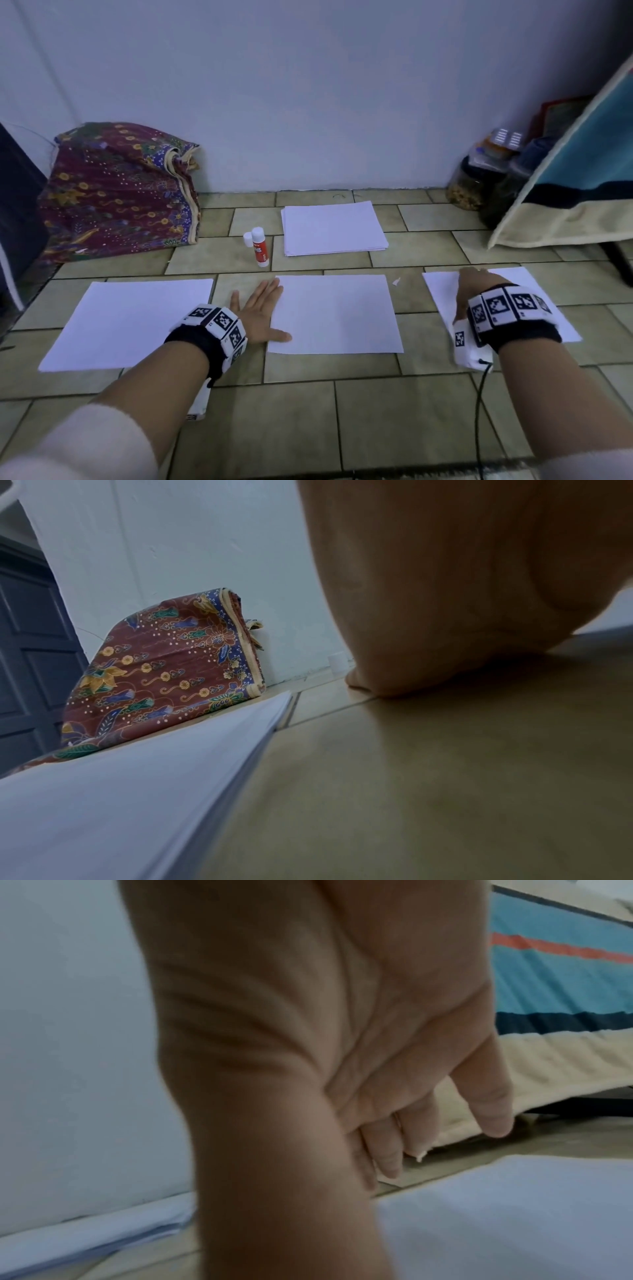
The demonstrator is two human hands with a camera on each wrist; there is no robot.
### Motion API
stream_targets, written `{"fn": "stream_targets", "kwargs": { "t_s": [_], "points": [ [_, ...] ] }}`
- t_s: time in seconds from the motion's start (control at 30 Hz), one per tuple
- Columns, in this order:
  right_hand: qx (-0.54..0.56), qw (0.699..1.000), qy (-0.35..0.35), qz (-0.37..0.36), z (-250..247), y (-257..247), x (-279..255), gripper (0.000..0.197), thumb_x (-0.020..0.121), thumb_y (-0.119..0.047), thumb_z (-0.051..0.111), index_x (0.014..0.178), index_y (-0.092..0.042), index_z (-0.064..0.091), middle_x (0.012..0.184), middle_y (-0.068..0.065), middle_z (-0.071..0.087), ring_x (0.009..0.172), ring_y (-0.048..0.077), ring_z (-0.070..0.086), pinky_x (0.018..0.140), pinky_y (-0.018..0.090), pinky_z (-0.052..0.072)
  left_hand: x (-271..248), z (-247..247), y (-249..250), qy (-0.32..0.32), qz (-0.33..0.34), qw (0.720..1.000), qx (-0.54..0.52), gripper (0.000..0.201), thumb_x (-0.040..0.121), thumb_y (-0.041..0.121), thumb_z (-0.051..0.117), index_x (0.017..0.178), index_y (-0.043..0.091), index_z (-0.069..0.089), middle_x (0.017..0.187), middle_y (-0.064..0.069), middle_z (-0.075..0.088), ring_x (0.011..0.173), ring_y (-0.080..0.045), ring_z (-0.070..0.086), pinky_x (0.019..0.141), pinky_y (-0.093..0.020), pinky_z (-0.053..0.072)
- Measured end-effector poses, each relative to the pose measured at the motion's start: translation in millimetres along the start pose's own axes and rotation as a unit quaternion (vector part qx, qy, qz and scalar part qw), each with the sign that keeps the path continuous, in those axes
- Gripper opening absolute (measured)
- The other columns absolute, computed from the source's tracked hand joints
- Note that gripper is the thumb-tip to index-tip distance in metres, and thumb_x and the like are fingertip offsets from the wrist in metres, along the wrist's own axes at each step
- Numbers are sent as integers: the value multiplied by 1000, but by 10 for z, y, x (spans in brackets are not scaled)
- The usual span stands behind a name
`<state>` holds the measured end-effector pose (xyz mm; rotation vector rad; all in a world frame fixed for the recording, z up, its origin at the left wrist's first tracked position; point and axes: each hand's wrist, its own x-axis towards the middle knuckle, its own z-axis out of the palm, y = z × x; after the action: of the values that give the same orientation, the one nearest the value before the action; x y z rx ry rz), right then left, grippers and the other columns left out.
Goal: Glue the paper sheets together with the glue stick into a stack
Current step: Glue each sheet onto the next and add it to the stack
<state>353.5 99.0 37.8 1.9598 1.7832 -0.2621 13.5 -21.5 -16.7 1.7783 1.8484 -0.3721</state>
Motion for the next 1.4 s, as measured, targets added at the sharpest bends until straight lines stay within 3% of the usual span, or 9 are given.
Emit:
{"fn": "stream_targets", "kwargs": {
  "t_s": [0.07, 0.13, 0.27, 0.77, 0.93, 1.1, 1.17, 1.27, 1.4],
  "points": [
    [20, 1000, 7, 16, 110, 53, -15, 90, 79, -28, 76, 145, -2, 20, 148, 12, 31, 140, 27, 30, 106, 39, 37, -10, -9, 21, 0, -13, 1000, 2, 116, 62, 73, 34, 151, 18, -16, 156, 8, -28, 144, -9, -22, 116, -52, -11],
    [47, 999, 2, 13, 202, 113, -22, 105, 69, -32, 83, 145, -2, 17, 144, 13, 39, 132, 29, 42, 99, 39, 42, -12, 2, 26, 5, -12, 1000, -3, 103, 83, 65, 47, 152, 18, -13, 157, 9, -27, 144, -8, -23, 116, -52, -12],
    [52, 997, 40, -39, 254, 247, 7, 121, 44, -41, 88, 144, -6, 31, 126, 5, 61, 113, 23, 61, 92, 34, 49, -14, -10, 29, 8, -7, 1000, -14, 97, 90, 48, 56, 153, 18, -13, 157, 9, -26, 144, -9, -23, 115, -52, -13],
    [59, 993, 25, -98, 132, 373, -28, 62, 92, -34, 60, 145, -15, 33, 142, 5, 48, 129, 21, 45, 102, 25, 31, -30, -35, 5, -13, 3, 1000, 7, 110, 82, 61, 57, 151, 17, -17, 156, 6, -29, 144, -11, -25, 115, -53, -12],
    [92, 990, 79, -77, -5, 442, -140, 13, 96, -20, 44, 102, -11, 52, 111, 14, 65, 101, 25, 57, 89, 31, 41, -44, -63, -29, -35, 12, 999, -10, 131, 50, 74, 43, 151, 18, -18, 155, 6, -30, 143, -12, -26, 114, -53, -13],
    [178, 975, 129, -20, -238, 536, -107, 24, 92, -11, 46, 103, 3, 63, 99, 18, 63, 82, 28, 52, 73, 31, 39, -38, -66, -67, -27, 28, 999, 0, 114, 82, 62, 59, 151, 15, -18, 156, 3, -30, 144, -15, -27, 114, -53, -12],
    [178, 973, 149, -11, -339, 472, -166, 25, 91, -12, 51, 107, 3, 62, 98, 17, 61, 84, 29, 53, 72, 31, 39, -31, -83, -68, -28, 32, 999, 27, 123, 72, 80, 52, 151, 15, -16, 156, 3, -28, 144, -18, -25, 116, -53, -8],
    [180, 967, 168, -59, -476, 155, -360, 35, 93, -19, 52, 121, 2, 56, 116, 20, 61, 103, 33, 57, 76, 30, 38, -20, -107, -78, -9, 51, 997, 60, 165, 16, 107, 12, 153, 16, -9, 158, 4, -22, 145, -23, -24, 116, -52, -5],
    [182, 964, 119, -156, -440, -535, -642, 39, 94, -33, 52, 122, -6, 56, 122, 12, 60, 112, 29, 56, 78, 29, 36, 9, -67, -101, 3, 49, 997, 59, 158, 21, 99, 19, 153, 17, -9, 158, 4, -23, 145, -21, -24, 116, -52, -4]
  ]
}}
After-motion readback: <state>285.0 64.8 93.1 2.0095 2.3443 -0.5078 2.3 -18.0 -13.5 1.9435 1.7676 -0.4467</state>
